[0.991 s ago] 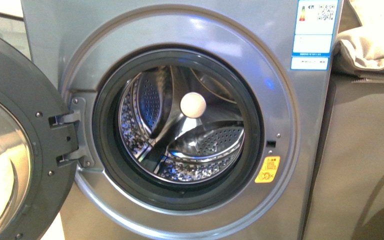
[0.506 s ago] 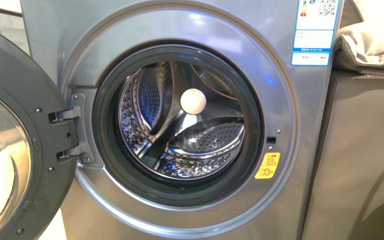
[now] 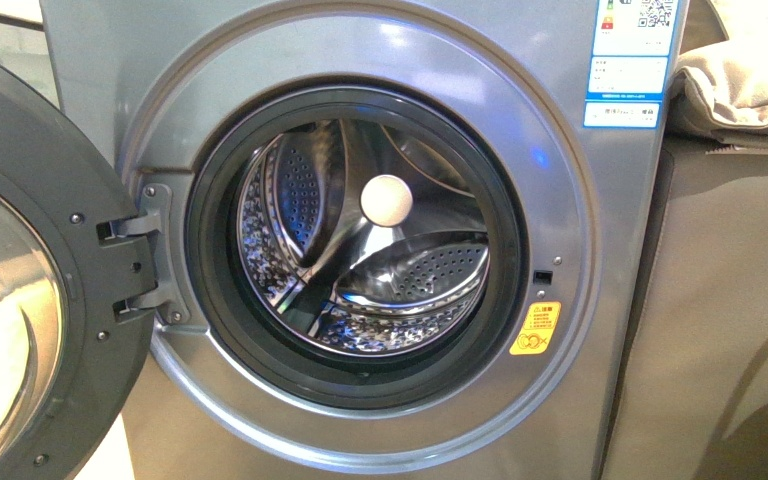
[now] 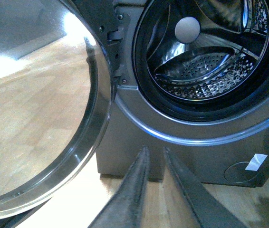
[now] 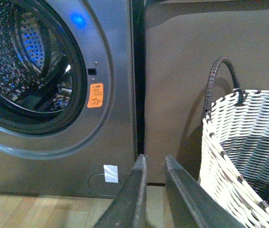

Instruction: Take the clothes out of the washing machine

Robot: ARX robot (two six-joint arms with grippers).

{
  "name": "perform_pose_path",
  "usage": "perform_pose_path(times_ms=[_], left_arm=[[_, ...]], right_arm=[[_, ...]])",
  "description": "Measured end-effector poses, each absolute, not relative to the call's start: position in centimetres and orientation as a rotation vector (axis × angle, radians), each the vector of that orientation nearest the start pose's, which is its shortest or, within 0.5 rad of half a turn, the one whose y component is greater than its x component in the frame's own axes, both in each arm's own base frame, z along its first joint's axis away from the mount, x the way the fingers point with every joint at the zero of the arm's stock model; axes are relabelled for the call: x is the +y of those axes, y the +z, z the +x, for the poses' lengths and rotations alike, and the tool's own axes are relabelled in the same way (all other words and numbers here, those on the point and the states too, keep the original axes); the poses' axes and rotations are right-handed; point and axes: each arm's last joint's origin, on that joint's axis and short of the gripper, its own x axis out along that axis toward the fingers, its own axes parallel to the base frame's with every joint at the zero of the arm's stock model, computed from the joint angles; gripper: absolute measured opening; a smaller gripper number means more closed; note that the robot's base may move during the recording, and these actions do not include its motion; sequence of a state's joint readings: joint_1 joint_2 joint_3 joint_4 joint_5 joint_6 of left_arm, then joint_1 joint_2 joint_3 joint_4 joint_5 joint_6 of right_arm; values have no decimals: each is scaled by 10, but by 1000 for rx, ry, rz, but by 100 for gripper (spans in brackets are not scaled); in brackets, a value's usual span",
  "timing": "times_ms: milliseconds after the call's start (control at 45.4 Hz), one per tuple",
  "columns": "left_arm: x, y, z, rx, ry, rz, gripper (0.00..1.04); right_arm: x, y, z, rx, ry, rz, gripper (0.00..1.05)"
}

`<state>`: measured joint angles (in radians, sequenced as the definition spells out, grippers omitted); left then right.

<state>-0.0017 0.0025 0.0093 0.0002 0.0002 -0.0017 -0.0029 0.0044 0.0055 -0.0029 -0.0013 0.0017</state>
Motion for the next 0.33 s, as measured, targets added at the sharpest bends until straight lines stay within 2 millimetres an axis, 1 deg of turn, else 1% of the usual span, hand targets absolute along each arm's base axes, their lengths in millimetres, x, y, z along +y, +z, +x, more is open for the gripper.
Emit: perform_pose_path(times_ms=[44,66,330], left_arm=[[0,167,97,-7,-2,-2,21],[0,167,97,-7,-2,-2,28],[0,167,97,-7,-2,-2,91]], right_arm=[[0,165,98,2,-2,2,23],[0,165,98,2,-2,2,28],[0,165,98,2,-2,2,91]])
